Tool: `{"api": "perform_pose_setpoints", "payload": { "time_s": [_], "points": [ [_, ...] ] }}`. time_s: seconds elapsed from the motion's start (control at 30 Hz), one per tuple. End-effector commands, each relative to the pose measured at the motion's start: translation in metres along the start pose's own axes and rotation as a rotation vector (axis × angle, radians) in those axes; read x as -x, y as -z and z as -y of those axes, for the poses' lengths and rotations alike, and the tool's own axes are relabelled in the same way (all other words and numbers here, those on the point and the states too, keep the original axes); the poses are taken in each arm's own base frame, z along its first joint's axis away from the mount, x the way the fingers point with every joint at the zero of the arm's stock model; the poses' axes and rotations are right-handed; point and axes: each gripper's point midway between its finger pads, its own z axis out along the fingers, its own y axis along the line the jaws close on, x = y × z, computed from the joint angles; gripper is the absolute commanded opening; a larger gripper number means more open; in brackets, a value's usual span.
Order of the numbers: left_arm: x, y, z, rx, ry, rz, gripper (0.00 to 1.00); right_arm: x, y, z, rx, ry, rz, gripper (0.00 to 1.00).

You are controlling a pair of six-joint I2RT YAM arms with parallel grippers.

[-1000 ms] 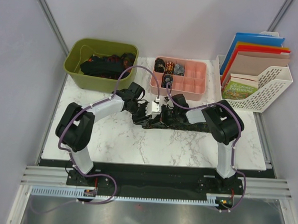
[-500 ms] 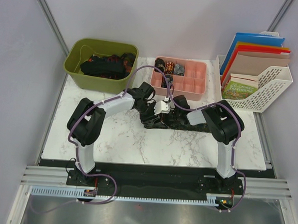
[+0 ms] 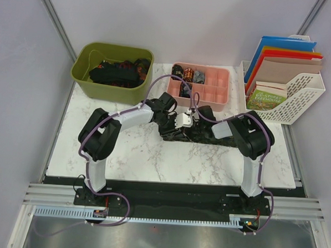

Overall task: Roll the ties
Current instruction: Roll the tie at the center of the board.

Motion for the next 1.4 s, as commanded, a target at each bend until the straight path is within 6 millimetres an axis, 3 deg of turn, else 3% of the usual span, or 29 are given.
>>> {"api": "perform_pose_setpoints", "payload": {
  "time_s": [0.0,0.23,0.53,0.83,1.0,1.37],
  "points": [
    [-0.066,-0.033,0.014,-0.049,0.026,-0.247,0.37,-0.003,0.004,-0.003,0.014,-0.020,-0.008,0.10],
    [-0.090,-0.035,0.028,-0.121,0.004,-0.329,0.31,0.010,0.023,-0.016,0.022,0.018,0.013,0.16],
    [-0.095,-0.039,0.029,-0.152,0.014,-0.362,0.28,0.016,0.036,-0.029,0.040,0.030,0.015,0.21],
    [-0.097,-0.038,0.030,-0.168,0.002,-0.377,0.26,0.018,0.053,-0.039,0.070,0.086,0.018,0.35],
    [-0.096,-0.038,0.030,-0.174,0.004,-0.376,0.26,0.019,0.053,-0.043,0.099,0.090,0.033,0.46],
    [-0.092,-0.039,0.029,-0.183,0.007,-0.370,0.26,0.017,0.039,-0.030,0.098,0.055,0.026,0.47]
  ]
}}
